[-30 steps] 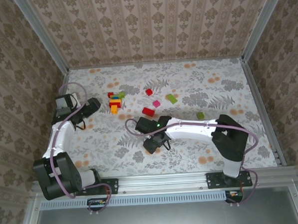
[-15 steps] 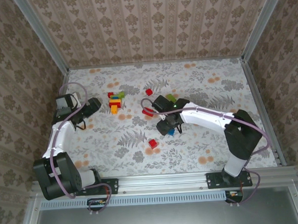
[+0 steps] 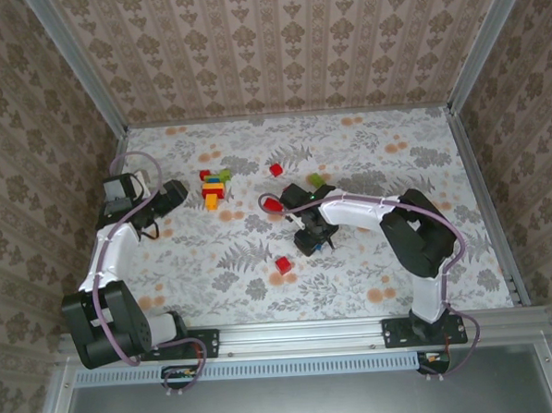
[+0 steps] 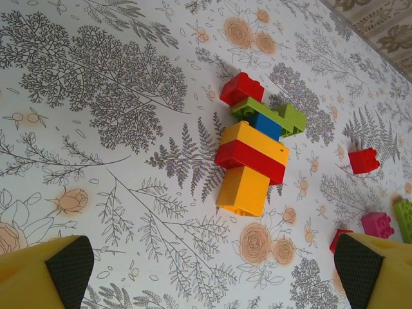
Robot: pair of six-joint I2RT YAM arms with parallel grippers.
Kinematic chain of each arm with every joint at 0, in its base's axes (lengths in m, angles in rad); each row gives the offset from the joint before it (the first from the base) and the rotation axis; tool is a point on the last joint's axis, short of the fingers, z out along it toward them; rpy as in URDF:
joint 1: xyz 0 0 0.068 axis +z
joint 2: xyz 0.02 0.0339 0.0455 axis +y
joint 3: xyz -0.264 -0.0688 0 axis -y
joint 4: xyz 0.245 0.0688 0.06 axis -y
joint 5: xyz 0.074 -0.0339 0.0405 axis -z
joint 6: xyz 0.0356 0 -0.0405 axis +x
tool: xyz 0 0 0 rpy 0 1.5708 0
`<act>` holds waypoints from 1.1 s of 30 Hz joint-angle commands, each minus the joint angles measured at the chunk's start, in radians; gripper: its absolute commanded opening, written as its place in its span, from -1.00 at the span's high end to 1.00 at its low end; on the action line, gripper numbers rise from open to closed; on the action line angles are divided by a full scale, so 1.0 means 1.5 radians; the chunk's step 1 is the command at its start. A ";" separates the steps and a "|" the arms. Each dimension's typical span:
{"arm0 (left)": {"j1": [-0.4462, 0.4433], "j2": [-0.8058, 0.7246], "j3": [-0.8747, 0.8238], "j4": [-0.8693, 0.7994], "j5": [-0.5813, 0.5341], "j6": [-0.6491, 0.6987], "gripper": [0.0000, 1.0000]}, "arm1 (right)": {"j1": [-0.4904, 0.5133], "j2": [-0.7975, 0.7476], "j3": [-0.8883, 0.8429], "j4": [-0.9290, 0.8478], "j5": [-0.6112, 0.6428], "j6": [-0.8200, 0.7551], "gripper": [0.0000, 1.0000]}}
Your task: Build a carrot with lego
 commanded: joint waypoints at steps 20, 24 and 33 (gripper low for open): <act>-0.005 0.005 0.016 0.006 0.014 0.012 -1.00 | -0.009 -0.003 0.011 0.009 -0.050 -0.008 0.24; -0.005 0.005 0.016 0.006 0.015 0.012 -1.00 | -0.008 -0.041 0.001 -0.004 -0.052 0.007 0.31; -0.008 0.011 0.017 0.006 0.015 0.014 -1.00 | 0.049 -0.187 -0.001 -0.087 -0.088 0.133 0.33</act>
